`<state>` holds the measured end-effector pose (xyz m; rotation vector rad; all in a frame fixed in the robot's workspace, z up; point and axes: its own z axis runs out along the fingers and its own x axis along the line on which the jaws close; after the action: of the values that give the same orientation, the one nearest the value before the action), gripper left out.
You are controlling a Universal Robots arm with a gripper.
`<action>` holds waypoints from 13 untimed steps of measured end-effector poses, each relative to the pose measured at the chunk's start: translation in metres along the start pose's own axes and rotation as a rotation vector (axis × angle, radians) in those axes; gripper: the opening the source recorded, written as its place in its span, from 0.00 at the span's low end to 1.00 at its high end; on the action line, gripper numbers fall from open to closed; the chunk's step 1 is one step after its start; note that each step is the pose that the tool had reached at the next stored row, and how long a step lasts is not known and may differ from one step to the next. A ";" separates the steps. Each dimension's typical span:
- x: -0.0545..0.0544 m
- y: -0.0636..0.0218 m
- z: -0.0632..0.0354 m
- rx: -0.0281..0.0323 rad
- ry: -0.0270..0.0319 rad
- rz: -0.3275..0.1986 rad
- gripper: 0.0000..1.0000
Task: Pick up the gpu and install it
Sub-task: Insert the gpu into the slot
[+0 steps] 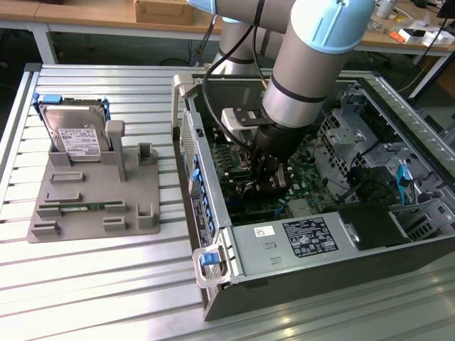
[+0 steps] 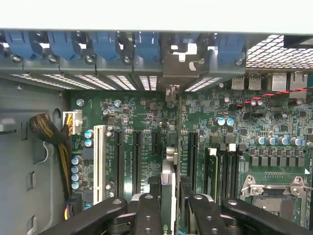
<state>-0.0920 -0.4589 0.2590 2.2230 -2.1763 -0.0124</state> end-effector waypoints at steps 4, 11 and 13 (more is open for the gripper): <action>0.000 -0.0001 -0.0016 0.0004 -0.0005 0.000 0.52; -0.006 -0.0001 -0.0366 0.0012 -0.0010 0.000 0.38; -0.007 -0.0045 -0.0367 0.0007 -0.0011 0.000 0.20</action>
<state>-0.0866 -0.4512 0.2955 2.2239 -2.1772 -0.0128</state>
